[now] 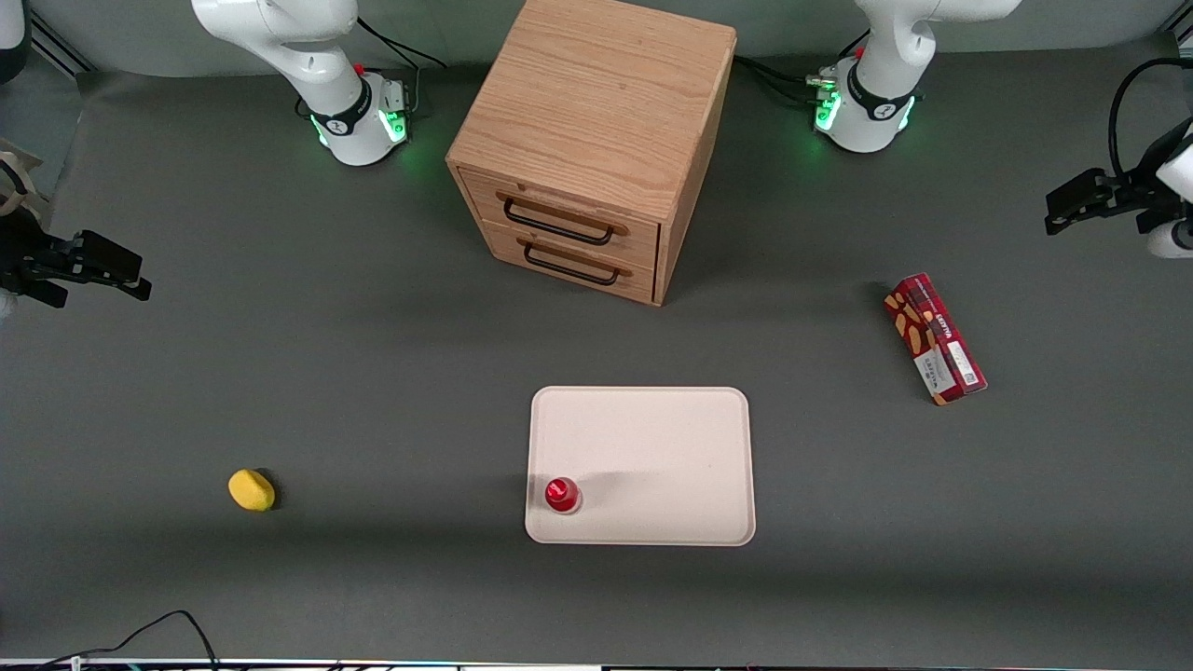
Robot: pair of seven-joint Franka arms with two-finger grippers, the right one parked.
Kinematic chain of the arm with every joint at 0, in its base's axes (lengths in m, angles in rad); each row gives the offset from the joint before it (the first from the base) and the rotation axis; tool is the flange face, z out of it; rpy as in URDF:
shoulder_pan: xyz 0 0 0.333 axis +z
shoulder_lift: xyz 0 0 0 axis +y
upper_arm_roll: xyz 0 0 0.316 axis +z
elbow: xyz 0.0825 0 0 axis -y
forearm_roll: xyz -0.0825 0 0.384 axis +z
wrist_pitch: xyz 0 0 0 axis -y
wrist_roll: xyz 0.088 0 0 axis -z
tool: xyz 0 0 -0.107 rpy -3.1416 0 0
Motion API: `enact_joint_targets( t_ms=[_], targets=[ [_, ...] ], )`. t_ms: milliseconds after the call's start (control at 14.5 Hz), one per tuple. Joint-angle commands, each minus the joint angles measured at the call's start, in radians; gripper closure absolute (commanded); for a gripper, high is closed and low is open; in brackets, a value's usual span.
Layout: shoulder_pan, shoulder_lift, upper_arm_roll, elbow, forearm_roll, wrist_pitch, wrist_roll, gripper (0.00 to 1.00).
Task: Place red cookie box on tray
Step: 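Move the open left gripper down over the red plaid cookie box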
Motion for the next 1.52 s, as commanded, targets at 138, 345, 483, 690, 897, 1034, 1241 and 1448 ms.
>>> enact_joint_targets(
  t_ms=[138,345,483,690,897,1034,1241,1448],
  targets=[
    [0.019,0.053,-0.027,0.085,-0.011,-0.073,0.017,0.00],
    [-0.004,0.065,-0.027,0.081,-0.003,-0.128,0.037,0.00],
    [-0.001,0.071,-0.027,0.020,-0.003,-0.102,0.030,0.00],
    [0.003,0.073,-0.023,-0.090,0.002,0.032,0.025,0.00],
    [0.008,0.097,-0.007,-0.222,0.002,0.218,0.023,0.00],
    [0.010,0.168,0.005,-0.250,-0.009,0.312,0.022,0.00],
    [0.010,0.274,0.023,-0.290,-0.030,0.470,0.011,0.00],
    [0.010,0.332,0.062,-0.380,-0.134,0.629,-0.012,0.00]
  ],
)
